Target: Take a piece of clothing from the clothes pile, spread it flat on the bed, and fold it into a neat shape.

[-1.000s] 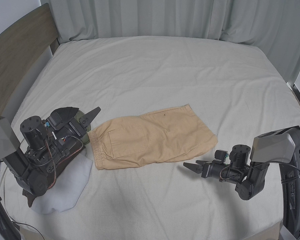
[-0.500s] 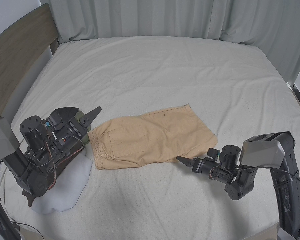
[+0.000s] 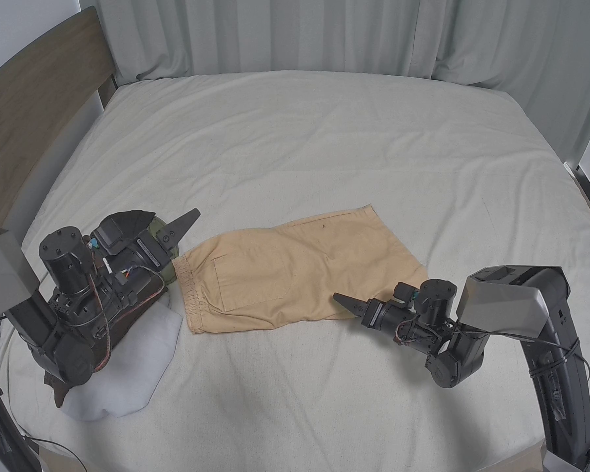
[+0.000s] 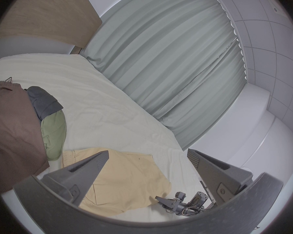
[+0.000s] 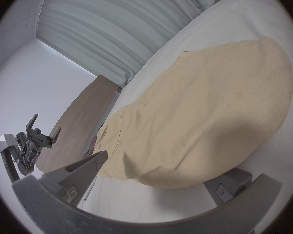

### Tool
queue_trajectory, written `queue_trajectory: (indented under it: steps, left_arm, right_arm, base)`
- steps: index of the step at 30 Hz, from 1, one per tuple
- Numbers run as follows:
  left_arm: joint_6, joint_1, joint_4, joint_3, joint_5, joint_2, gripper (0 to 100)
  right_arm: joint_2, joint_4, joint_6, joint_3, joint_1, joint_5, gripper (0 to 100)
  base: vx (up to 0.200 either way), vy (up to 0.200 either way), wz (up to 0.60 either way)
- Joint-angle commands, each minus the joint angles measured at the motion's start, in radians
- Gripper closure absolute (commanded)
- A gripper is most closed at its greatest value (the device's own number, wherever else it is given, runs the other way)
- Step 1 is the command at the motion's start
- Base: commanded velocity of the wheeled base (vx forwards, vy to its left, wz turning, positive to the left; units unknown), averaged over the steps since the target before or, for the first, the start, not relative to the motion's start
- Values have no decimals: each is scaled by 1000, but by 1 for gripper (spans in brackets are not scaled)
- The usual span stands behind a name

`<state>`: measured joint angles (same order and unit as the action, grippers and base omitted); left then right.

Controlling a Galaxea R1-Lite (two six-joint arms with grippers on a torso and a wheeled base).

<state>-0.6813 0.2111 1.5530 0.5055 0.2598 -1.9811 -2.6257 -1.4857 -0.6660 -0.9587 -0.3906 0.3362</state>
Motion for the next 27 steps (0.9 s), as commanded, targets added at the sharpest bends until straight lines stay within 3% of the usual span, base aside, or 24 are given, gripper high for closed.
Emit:
queue_trajectory:
  steps: [1,13,14,27]
  left_arm:
    - [0,1,1,-1,7,-2,0]
    - [0,2,1,-7,26,2,0]
    - [0,2,1,-7,26,2,0]
    - [-4,16,1,-5,26,-2,0]
  right_arm:
    - [-5,1,-1,-12,1,0,0]
    - [-8,2,-11,-17,-4,-19,0]
    - [-11,2,-11,-17,-4,-19,100]
    - [-11,1,-11,-15,-5,-19,100]
  base:
    - [0,0,0]
    - [0,0,0]
    - [0,0,0]
    - [0,0,0]
